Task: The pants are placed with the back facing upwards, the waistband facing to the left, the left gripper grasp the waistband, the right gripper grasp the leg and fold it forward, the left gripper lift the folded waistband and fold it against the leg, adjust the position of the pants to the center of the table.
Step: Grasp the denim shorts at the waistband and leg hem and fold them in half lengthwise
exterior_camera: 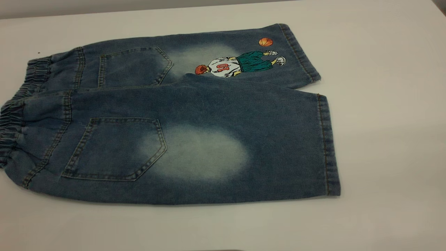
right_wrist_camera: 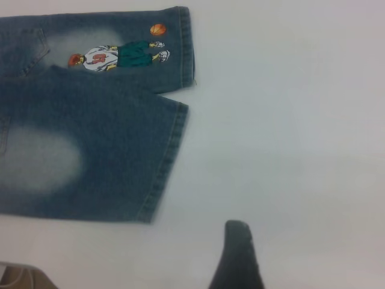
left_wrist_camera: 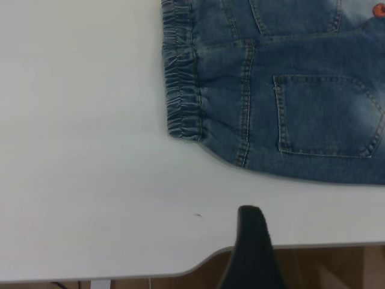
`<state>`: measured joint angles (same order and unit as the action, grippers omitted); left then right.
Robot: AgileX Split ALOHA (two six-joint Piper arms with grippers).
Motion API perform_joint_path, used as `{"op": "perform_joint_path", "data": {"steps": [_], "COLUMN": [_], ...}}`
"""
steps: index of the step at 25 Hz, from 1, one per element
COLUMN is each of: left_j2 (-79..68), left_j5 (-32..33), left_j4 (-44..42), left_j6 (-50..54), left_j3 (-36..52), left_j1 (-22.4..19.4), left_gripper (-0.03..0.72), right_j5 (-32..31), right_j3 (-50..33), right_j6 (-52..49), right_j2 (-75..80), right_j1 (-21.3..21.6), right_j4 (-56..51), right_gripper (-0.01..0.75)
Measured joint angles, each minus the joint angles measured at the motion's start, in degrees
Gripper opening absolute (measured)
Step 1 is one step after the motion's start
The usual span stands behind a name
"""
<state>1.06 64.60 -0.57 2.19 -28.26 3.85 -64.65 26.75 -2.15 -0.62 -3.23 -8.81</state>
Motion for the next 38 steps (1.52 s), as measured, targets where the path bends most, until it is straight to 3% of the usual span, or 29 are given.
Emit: {"op": "perform_joint_path", "data": {"steps": [7, 11, 20, 25, 29, 33, 38], "left_j2": [-0.3, -9.5, -44.8, -63.8, -76.0, -86.1, -95.9], "left_j5": [0.0, -0.6, -16.1, -25.8, -34.1, -40.0, -45.3], "left_j4": [-0.5, -3.6, -9.6, -11.5, -11.5, -11.7, -11.0], "left_j6": [0.3, 5.3, 14.2, 16.7, 17.0, 16.7, 15.9], "left_j3": [0.0, -1.0, -3.2, -3.7, -3.7, -4.0, -7.1], "left_j1": [0.0, 0.0, 0.0, -1.1, -6.8, -12.4, -13.5], "left_gripper": [0.467, 0.466, 0.466, 0.466, 0.466, 0.466, 0.466], "right_j5": [0.2, 1.5, 18.4, 26.4, 31.2, 33.0, 33.3], "right_j3": [0.3, 1.1, 1.1, 1.1, 1.1, 1.2, 1.2], "right_j6": [0.0, -0.1, 8.8, 20.0, 33.6, 47.7, 58.0], "right_j2": [0.7, 10.5, 44.5, 60.5, 70.2, 75.7, 79.0], "right_j1": [0.0, 0.0, 0.0, 0.0, 0.0, 0.0, 0.0], "right_j4": [-0.3, -2.9, -14.1, -24.8, -39.4, -54.4, -65.9], "right_gripper": [0.475, 0.475, 0.487, 0.517, 0.531, 0.531, 0.531]}}
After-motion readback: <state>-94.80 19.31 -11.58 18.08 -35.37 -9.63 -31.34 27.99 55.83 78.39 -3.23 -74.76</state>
